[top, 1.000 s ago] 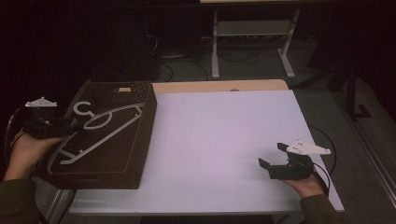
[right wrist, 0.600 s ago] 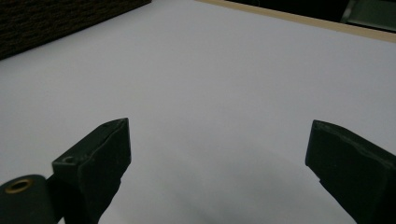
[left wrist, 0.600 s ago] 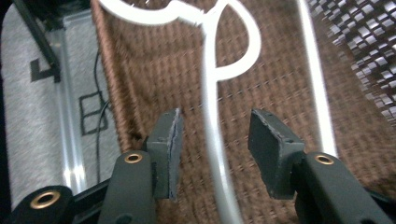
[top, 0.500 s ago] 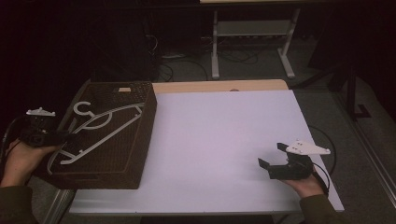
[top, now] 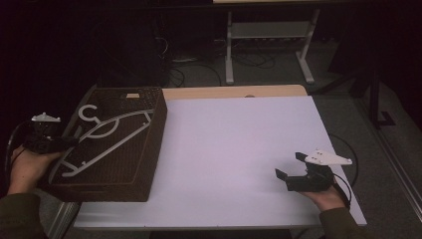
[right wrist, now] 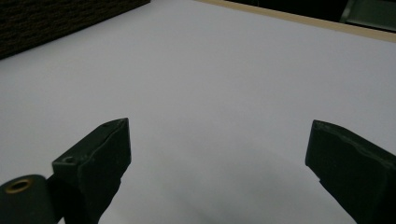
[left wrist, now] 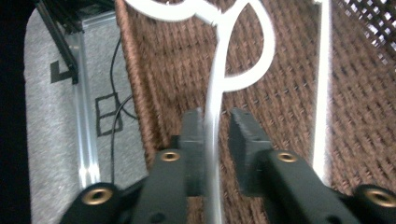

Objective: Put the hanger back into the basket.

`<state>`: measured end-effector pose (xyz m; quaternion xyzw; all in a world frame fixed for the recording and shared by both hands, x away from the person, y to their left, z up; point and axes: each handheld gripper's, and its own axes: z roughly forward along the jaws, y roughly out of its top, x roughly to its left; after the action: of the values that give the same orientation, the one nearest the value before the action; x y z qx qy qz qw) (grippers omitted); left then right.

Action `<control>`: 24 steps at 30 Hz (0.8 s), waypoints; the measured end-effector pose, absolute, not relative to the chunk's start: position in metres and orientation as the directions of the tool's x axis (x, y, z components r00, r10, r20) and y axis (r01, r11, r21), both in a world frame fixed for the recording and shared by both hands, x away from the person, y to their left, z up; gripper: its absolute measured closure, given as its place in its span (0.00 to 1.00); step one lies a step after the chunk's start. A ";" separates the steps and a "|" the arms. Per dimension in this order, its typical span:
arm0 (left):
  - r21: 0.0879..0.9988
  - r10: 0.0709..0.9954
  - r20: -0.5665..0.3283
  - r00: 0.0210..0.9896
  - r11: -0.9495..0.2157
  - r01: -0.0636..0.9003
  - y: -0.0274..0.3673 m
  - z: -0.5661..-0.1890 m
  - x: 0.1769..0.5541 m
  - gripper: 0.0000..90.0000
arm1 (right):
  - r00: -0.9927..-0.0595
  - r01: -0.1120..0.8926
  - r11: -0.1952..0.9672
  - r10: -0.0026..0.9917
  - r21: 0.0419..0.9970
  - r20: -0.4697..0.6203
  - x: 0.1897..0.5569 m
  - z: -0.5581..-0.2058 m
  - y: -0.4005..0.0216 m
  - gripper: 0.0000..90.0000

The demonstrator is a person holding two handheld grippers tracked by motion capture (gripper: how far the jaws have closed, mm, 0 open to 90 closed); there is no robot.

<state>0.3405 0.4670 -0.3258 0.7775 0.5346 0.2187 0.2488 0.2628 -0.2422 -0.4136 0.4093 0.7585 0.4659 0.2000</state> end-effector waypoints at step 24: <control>0.835 0.845 -0.130 0.519 -0.189 0.517 0.389 -0.298 0.323 0.27 | -0.614 0.368 0.209 0.786 0.906 0.068 0.266 -0.391 -0.240 0.07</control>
<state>0.3226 0.3892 -0.2978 0.7489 0.4548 0.1840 0.4455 0.2664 -0.2400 -0.3905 0.3856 0.7485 0.4968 0.2102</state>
